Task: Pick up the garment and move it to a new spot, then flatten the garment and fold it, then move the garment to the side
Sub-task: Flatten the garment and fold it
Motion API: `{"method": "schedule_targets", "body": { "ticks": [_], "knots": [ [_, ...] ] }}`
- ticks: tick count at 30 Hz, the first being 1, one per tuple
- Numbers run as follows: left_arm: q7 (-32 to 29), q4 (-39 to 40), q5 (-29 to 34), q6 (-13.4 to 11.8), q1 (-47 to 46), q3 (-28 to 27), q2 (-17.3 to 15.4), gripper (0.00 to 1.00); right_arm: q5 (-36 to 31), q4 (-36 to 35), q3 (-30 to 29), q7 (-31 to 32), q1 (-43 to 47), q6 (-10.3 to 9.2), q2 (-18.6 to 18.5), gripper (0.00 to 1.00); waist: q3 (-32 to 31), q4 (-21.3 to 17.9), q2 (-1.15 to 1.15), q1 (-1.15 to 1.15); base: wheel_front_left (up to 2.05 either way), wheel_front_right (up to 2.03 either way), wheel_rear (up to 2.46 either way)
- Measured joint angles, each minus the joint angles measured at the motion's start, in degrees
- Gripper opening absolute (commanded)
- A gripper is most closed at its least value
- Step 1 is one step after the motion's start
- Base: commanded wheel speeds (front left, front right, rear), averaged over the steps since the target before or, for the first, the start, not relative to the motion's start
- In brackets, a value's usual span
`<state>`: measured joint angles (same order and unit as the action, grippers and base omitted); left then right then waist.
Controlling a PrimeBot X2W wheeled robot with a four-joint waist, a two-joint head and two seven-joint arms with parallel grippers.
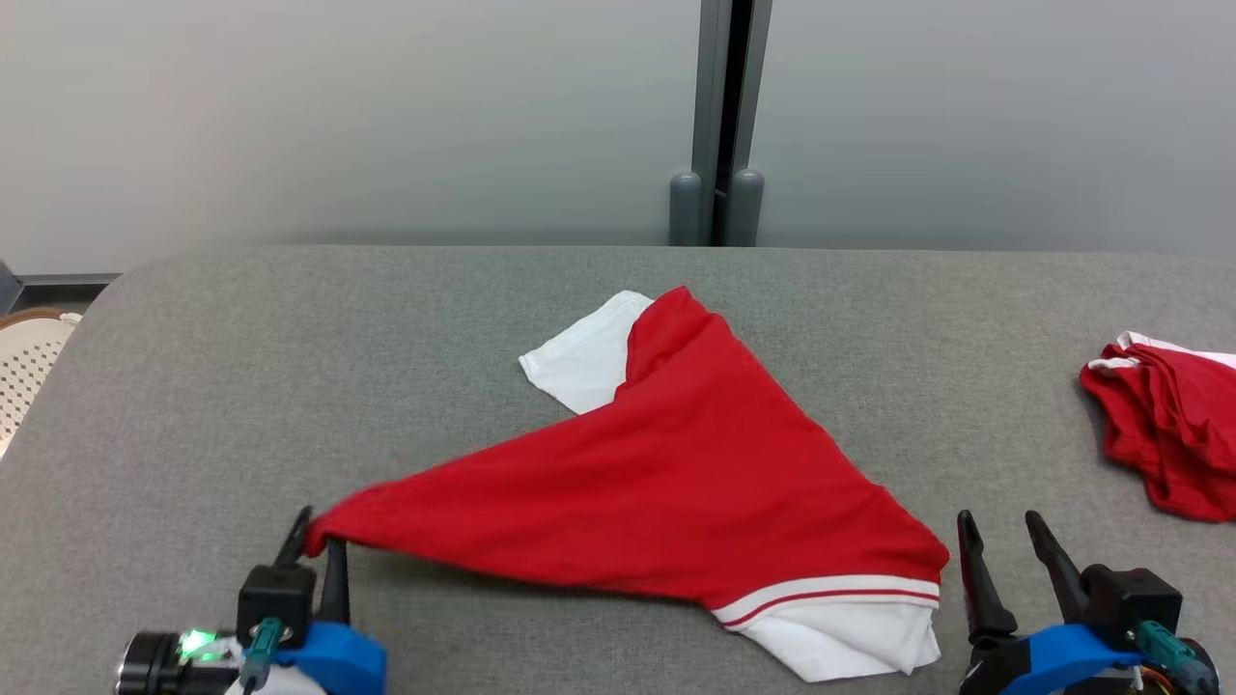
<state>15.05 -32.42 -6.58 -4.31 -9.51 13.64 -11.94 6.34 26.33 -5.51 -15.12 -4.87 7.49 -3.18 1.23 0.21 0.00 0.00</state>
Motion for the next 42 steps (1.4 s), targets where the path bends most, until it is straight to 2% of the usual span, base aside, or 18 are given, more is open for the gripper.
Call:
{"method": "schedule_targets", "body": {
  "ticks": [3, 8, 11, 20, 25, 31, 38, 42],
  "knots": [
    [0.01, -3.59, -0.52, -2.55, 2.17, -3.04, 0.31, 1.0, 0.99, 0.12, 1.53, 0.0, 0.49, 0.0, 0.16, 1.0, -0.6, -0.64, 0.0, 0.0, 0.0, 0.0, 0.0],
    [0.0, -4.02, -1.09, -3.7, 4.81, -5.52, 2.27, 1.0, 3.39, 0.1, 3.89, 0.01, 1.59, 0.0, 0.23, 1.0, -1.45, -0.87, 0.0, 0.0, 0.0, 0.0, 0.0],
    [0.01, -1.14, -1.1, -3.75, 5.69, -6.71, 3.54, 1.0, 4.2, 0.03, 4.8, 0.01, 1.9, 0.0, 0.24, 1.0, -1.91, -0.88, 0.0, 0.0, 0.0, 0.0, 0.0],
    [0.01, 1.07, -0.13, -0.8, 9.3, -6.87, 7.15, 1.0, 5.61, 0.82, 7.08, 0.01, 3.55, 0.0, 0.29, 1.0, -2.83, -1.15, 0.0, 0.0, 0.0, 0.0, 0.0],
    [0.01, 1.19, 0.83, 0.29, 9.36, -7.02, 7.62, 1.0, 5.64, 1.93, 7.76, 0.01, 3.88, 0.0, 0.27, 1.0, -2.65, -1.11, 0.0, 0.0, 0.0, 0.0, 0.0],
    [0.01, 0.7, 1.65, 1.46, 9.48, -6.88, 8.16, 1.0, 4.8, 7.83, 9.32, 0.01, 4.31, 0.0, 0.32, 1.0, -2.13, -0.5, 0.0, 0.0, 0.0, 0.0, 0.0],
    [0.01, 0.63, 2.07, 2.33, 10.28, -6.72, 8.54, 1.0, 4.82, 9.77, 10.28, 0.01, 4.5, 0.0, 0.33, 1.0, -1.58, 0.15, 0.0, 0.0, 0.0, 0.0, 0.0],
    [0.01, 0.82, 2.64, 2.96, 10.28, -6.14, 8.67, 1.0, 4.13, 10.09, 8.96, 0.01, 4.59, 0.0, 0.36, 1.0, -1.32, 0.56, 0.0, 0.0, 0.0, 0.0, 0.0]
  ]
}}
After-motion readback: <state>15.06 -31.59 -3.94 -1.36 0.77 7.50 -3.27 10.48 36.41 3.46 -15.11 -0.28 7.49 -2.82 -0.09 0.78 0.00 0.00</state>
